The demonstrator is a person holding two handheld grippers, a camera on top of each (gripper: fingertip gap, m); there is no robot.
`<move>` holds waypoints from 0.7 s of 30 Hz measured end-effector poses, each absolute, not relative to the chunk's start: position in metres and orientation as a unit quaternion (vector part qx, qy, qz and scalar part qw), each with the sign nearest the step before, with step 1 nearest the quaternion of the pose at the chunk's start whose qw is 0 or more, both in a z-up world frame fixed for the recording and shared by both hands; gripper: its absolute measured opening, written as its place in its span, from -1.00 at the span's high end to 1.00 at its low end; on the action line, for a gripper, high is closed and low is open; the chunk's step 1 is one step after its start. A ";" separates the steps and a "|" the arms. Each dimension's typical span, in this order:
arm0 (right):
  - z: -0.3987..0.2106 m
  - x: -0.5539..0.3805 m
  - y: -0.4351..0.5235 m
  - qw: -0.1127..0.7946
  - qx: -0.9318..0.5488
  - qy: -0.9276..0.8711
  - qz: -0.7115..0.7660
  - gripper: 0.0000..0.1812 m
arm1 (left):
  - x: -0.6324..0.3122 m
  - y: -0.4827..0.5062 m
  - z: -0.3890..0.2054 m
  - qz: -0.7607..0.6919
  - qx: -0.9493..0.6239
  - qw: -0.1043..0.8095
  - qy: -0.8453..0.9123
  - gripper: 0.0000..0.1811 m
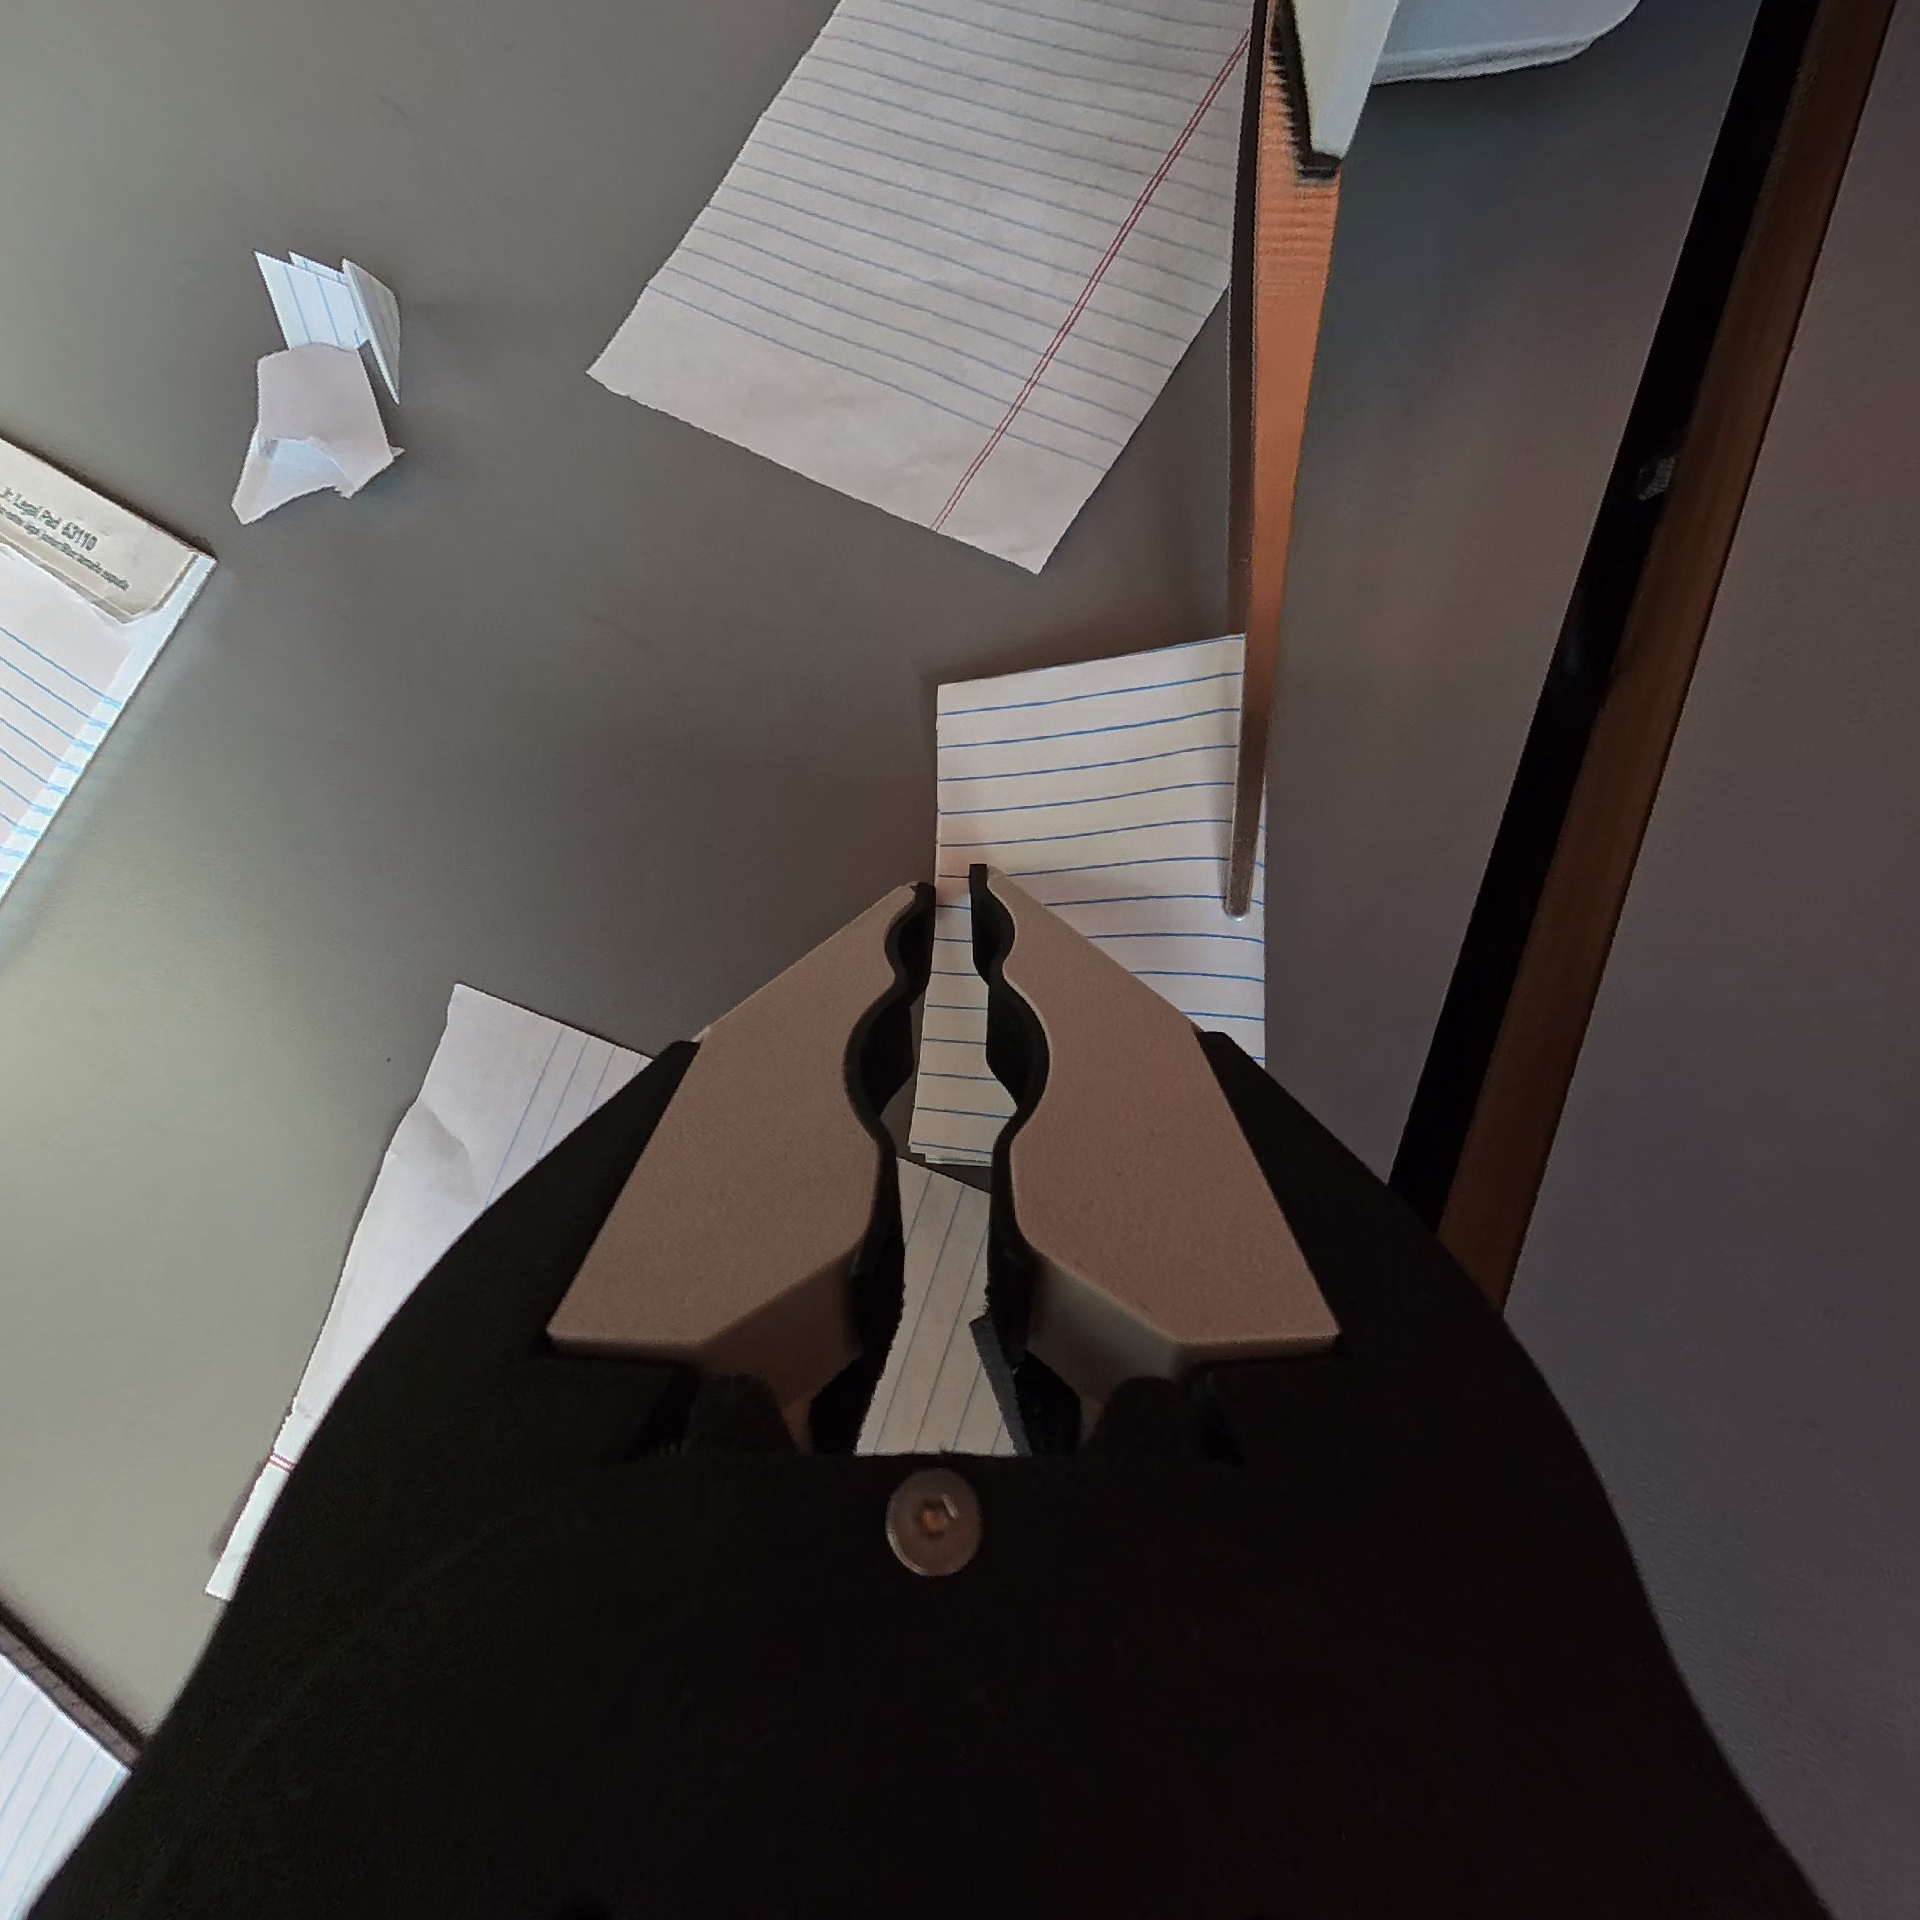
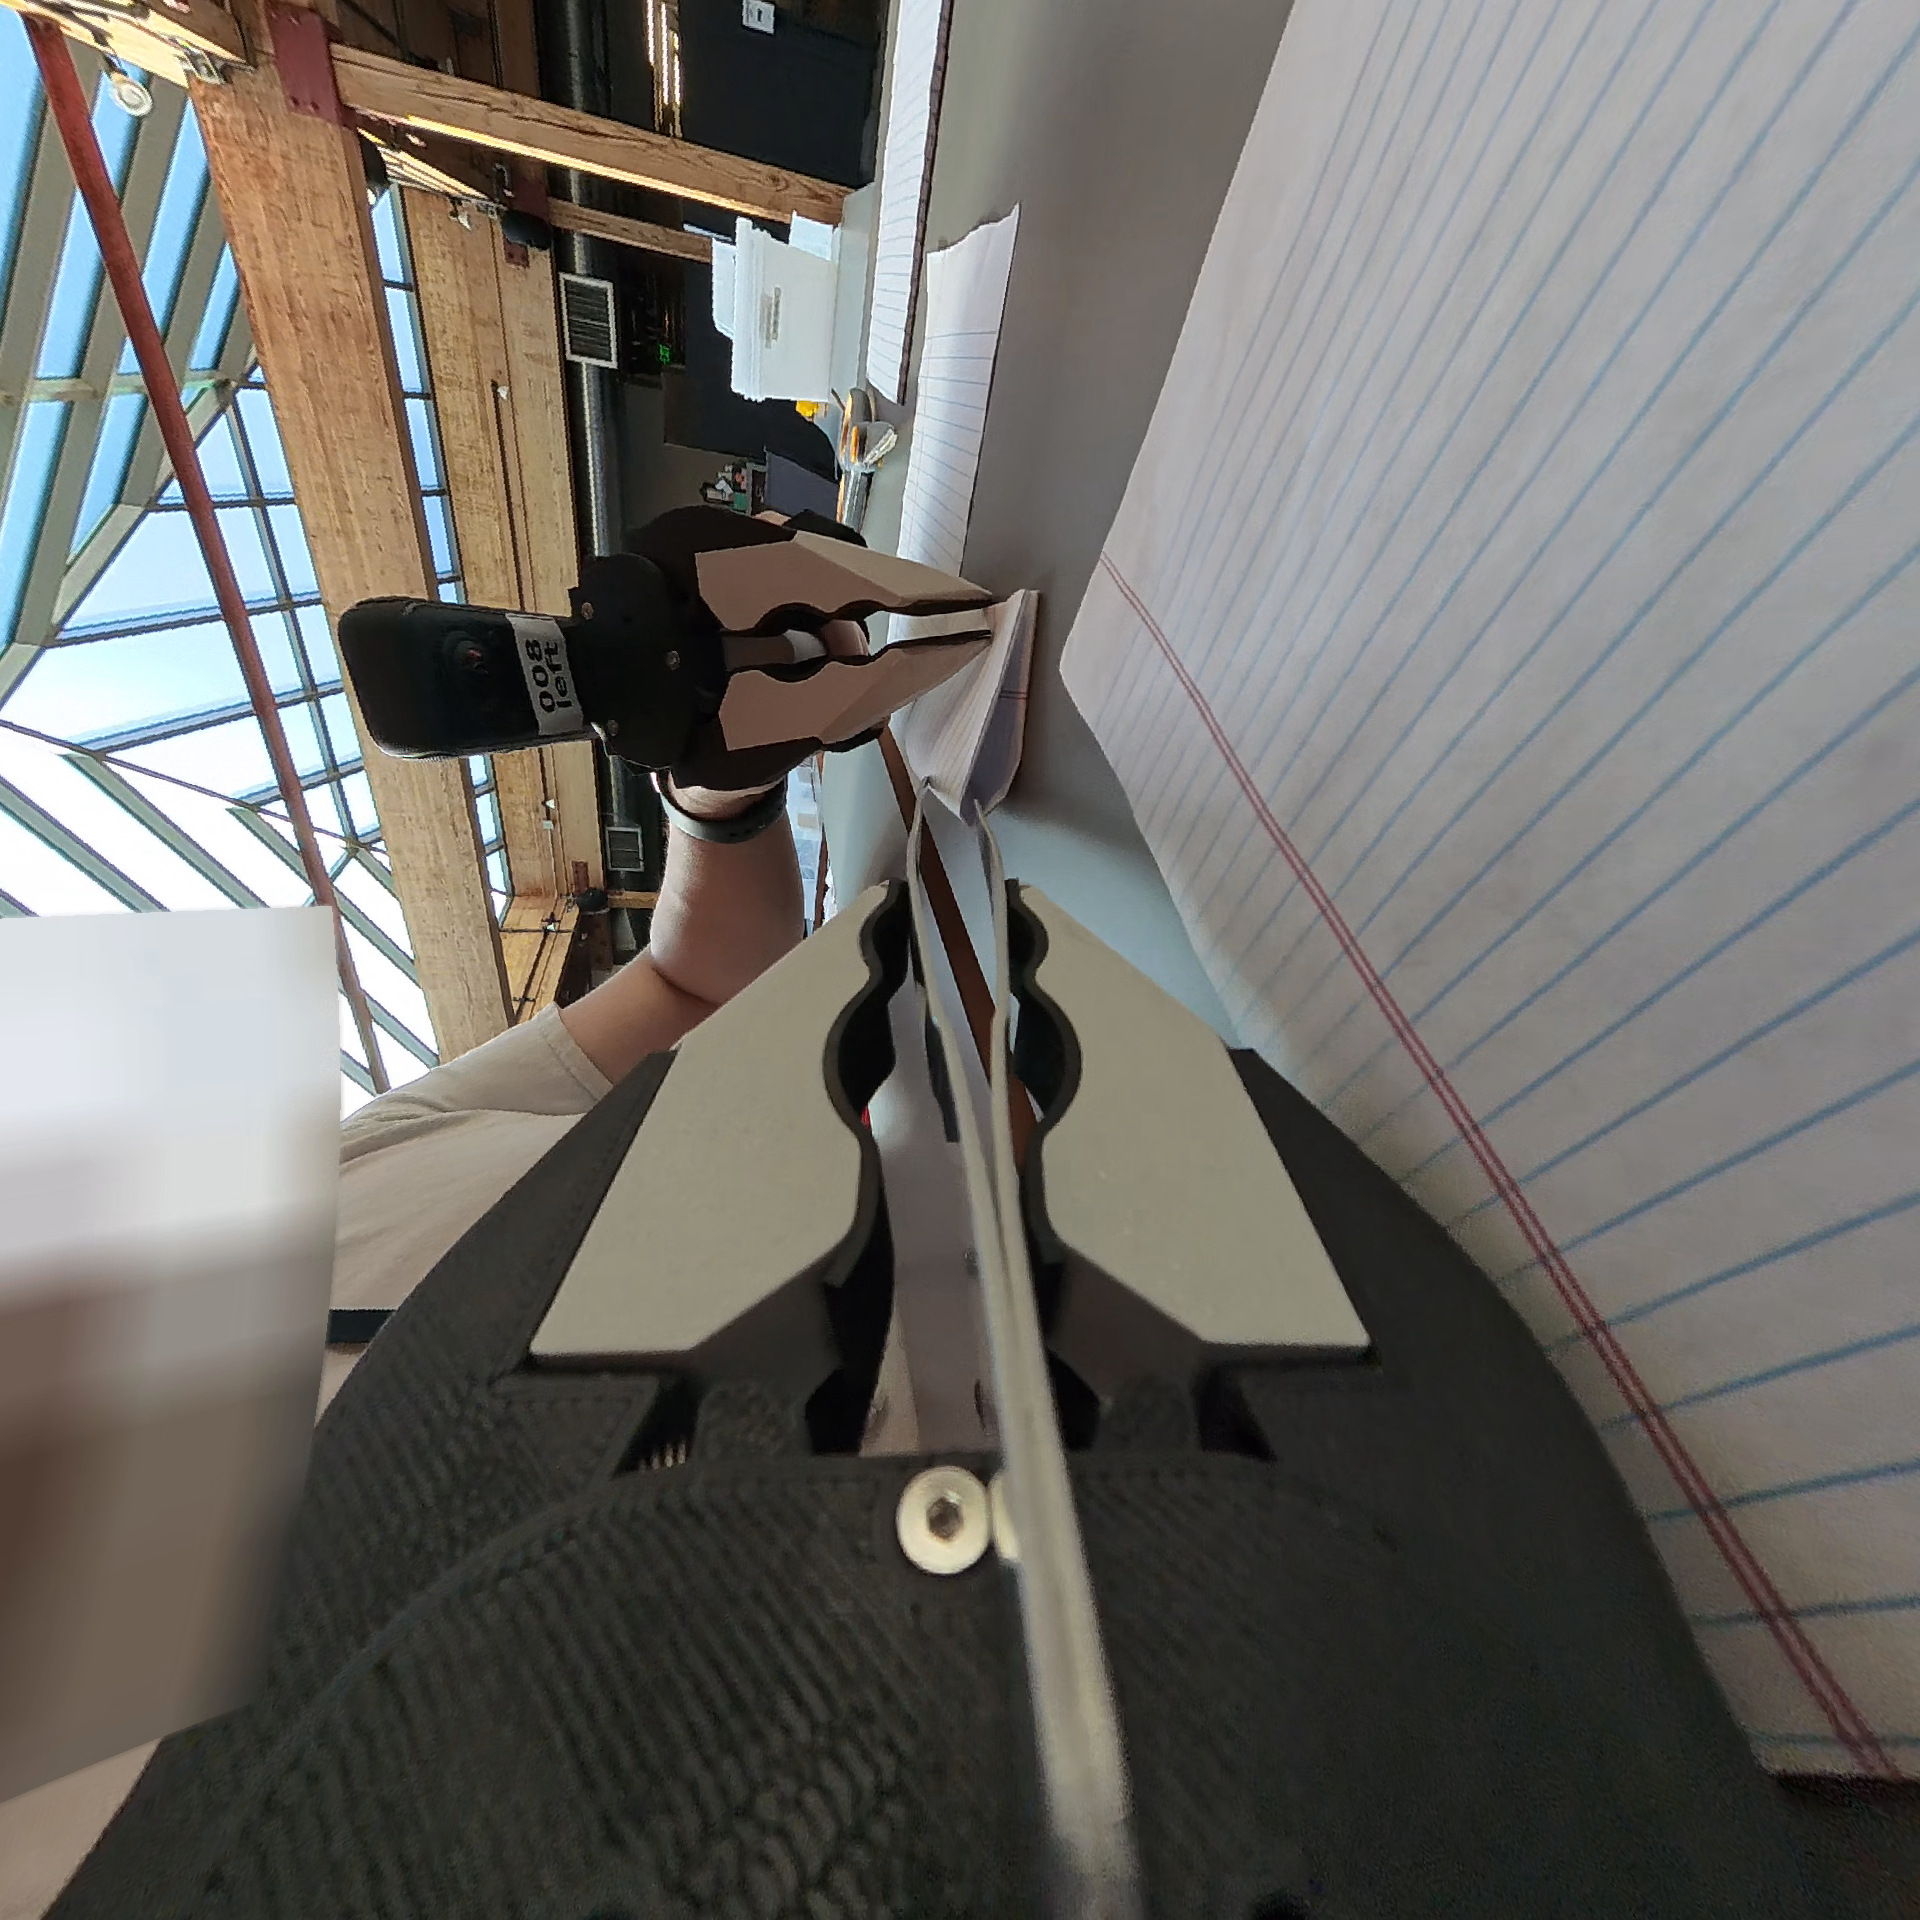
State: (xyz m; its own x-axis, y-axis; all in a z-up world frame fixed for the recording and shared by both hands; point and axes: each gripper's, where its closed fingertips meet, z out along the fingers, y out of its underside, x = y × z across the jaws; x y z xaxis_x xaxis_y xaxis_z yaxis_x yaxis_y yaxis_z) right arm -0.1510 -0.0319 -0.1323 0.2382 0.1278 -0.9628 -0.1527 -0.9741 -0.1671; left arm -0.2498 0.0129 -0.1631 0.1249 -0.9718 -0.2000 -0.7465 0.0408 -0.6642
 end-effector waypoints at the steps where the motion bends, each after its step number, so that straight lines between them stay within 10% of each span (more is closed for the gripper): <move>1: -0.132 -0.149 -0.032 0.116 -0.779 0.011 0.616 0.83 | -0.250 0.013 -0.163 -0.167 -0.671 0.334 0.640 0.94; 21: -0.107 -0.128 -0.041 0.168 -0.776 0.033 0.607 0.88 | -0.249 0.013 -0.163 -0.164 -0.666 0.340 0.644 0.94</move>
